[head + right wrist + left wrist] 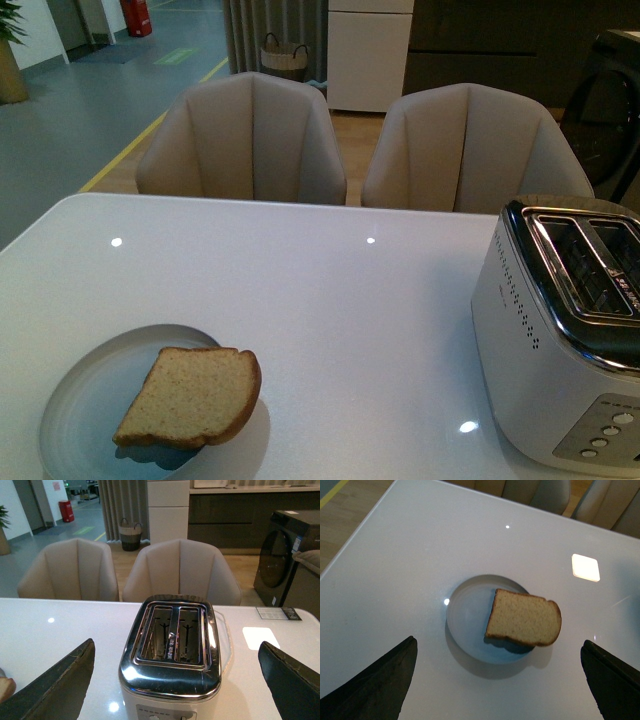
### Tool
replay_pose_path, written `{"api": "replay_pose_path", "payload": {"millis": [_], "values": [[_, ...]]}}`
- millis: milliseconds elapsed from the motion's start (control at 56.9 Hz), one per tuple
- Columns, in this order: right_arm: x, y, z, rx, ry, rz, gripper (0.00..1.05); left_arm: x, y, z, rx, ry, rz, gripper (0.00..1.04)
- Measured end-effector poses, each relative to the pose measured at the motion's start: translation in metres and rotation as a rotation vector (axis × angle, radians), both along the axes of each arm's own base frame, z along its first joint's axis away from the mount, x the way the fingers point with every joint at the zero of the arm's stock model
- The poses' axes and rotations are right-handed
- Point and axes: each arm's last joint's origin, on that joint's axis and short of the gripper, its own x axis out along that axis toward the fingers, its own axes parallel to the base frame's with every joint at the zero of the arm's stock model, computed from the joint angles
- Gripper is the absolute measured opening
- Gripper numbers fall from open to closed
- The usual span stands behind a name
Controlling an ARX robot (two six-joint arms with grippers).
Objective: Left arm holds plate, right arm toasts bread
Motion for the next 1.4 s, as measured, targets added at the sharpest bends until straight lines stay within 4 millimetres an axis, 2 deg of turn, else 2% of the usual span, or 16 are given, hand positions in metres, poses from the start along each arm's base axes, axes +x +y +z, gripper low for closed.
{"api": "replay_pose_path", "payload": {"millis": [70, 176, 351, 474, 667, 913, 1405], "values": [[0.000, 0.000, 0.000, 0.000, 0.000, 0.000, 0.96, 0.028, 0.005, -0.009, -0.005, 0.028, 0.007, 0.97], [0.000, 0.000, 0.000, 0.000, 0.000, 0.000, 0.96, 0.068, 0.015, -0.034, -0.019, 0.136, 0.029, 0.97], [0.000, 0.000, 0.000, 0.000, 0.000, 0.000, 0.96, 0.098, 0.029, -0.082, 0.022, 0.298, 0.056, 0.97], [0.000, 0.000, 0.000, 0.000, 0.000, 0.000, 0.96, 0.116, 0.037, -0.118, 0.072, 0.379, -0.013, 0.97], [0.000, 0.000, 0.000, 0.000, 0.000, 0.000, 0.96, 0.131, 0.045, -0.147, 0.111, 0.427, -0.067, 0.97], [0.000, 0.000, 0.000, 0.000, 0.000, 0.000, 0.96, 0.138, 0.047, -0.170, 0.169, 0.482, -0.115, 0.97], [0.000, 0.000, 0.000, 0.000, 0.000, 0.000, 0.96, 0.166, 0.014, -0.190, 0.199, 0.532, -0.196, 0.97]]}}
